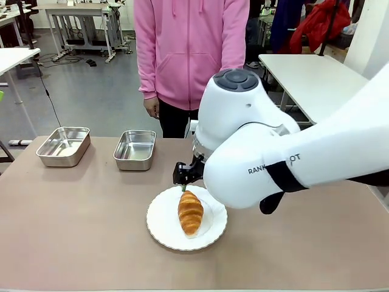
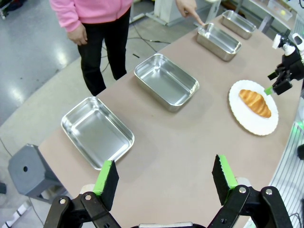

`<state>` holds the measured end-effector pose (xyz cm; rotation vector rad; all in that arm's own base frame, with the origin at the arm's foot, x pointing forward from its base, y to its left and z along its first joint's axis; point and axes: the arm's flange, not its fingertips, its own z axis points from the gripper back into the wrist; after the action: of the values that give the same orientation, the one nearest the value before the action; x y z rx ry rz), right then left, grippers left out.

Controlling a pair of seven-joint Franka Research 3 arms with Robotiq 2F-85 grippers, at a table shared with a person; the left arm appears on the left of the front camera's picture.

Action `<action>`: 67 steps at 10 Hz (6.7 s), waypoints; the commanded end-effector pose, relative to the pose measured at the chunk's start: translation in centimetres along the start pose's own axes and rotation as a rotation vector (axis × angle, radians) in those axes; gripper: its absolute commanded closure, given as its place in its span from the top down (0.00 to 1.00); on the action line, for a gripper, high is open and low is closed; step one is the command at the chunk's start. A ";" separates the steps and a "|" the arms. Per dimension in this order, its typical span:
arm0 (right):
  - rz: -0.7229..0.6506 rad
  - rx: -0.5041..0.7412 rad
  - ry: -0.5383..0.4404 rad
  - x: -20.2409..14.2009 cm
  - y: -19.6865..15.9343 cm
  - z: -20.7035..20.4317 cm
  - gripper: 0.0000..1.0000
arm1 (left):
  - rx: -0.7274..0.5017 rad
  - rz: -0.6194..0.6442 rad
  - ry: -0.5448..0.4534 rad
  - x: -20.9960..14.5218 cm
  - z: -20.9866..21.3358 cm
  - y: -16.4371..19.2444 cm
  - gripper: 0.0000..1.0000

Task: Place the bread in the container.
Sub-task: Place the Butter Roll into the Airtight Container indicated by the human.

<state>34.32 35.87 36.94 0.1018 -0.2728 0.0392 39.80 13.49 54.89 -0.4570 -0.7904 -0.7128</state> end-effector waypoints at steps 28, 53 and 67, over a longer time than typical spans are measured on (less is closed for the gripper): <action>0.002 -0.032 0.096 -1.8 2.0 -6.0 0.40 | 0.001 -0.004 -0.002 0.0 0.1 -0.1 1.00; 0.024 -0.031 0.001 23.6 -13.1 -4.5 0.98 | 0.001 -0.004 -0.002 0.0 0.1 -0.1 1.00; 0.012 -0.047 0.000 23.9 -12.5 -4.2 1.00 | 0.001 -0.004 -0.002 0.0 0.1 -0.1 1.00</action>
<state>59.06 24.63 38.17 0.0564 -0.2702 0.0421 39.80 13.49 54.88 -0.4569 -0.7904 -0.7126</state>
